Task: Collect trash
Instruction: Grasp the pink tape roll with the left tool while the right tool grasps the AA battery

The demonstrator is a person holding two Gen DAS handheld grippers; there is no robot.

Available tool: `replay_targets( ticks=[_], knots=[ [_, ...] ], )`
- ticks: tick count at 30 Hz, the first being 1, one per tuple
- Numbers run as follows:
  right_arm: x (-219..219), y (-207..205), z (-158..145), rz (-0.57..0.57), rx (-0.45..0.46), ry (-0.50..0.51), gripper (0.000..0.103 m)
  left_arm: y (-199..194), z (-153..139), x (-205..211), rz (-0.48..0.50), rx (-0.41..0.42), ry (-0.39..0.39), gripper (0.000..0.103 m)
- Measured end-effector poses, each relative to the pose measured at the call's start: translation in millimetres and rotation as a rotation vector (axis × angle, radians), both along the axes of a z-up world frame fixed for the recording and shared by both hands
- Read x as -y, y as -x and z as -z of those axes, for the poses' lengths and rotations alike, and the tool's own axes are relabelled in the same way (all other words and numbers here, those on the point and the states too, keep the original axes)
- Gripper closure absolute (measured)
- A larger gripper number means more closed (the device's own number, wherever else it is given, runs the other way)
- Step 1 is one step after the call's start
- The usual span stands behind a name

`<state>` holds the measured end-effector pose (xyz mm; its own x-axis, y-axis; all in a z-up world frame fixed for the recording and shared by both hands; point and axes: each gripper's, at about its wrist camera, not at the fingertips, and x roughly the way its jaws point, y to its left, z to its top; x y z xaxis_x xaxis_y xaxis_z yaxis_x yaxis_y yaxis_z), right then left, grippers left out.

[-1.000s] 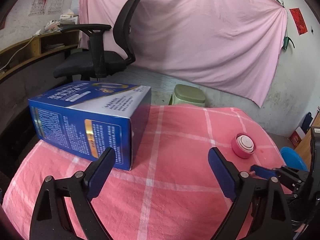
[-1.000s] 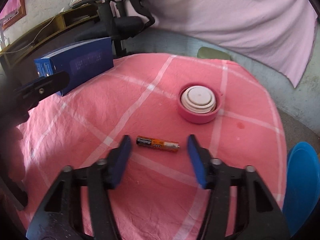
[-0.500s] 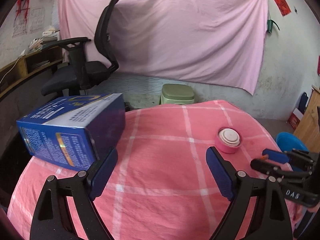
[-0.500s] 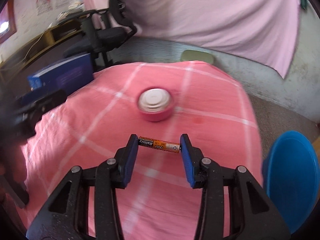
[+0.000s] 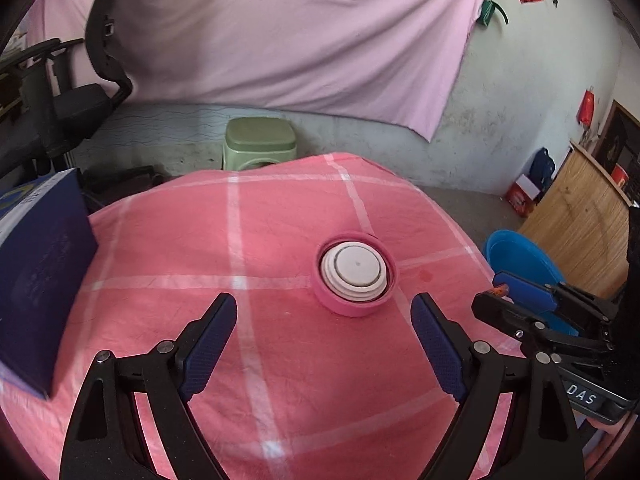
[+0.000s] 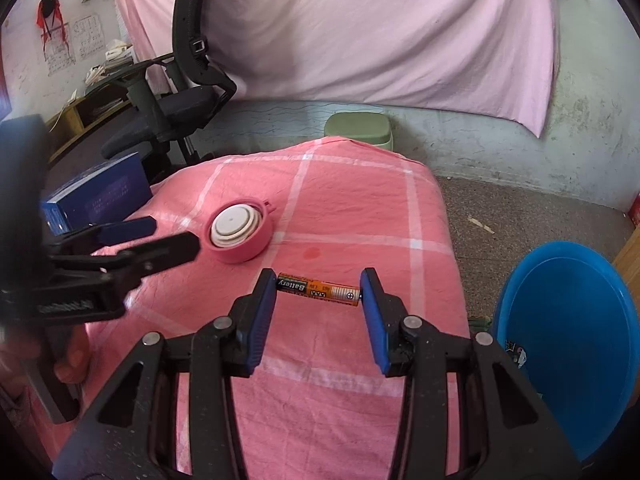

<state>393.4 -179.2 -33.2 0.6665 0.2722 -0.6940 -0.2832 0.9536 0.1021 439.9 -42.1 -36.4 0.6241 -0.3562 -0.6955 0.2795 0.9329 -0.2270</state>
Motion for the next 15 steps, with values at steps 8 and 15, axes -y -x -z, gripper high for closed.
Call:
replay_targets(
  ticks=[8,15],
  knots=[
    [0.2,-1.2,5.8,0.022,-0.028,0.052,0.037,-18.9,14.8,32.4,0.054,-0.036,-0.116,0.033],
    [4.7,-4.7,9.4,0.016,-0.052,0.034,0.037,-29.0,24.8,35.8,0.061,-0.074,-0.121,0.046]
  ],
)
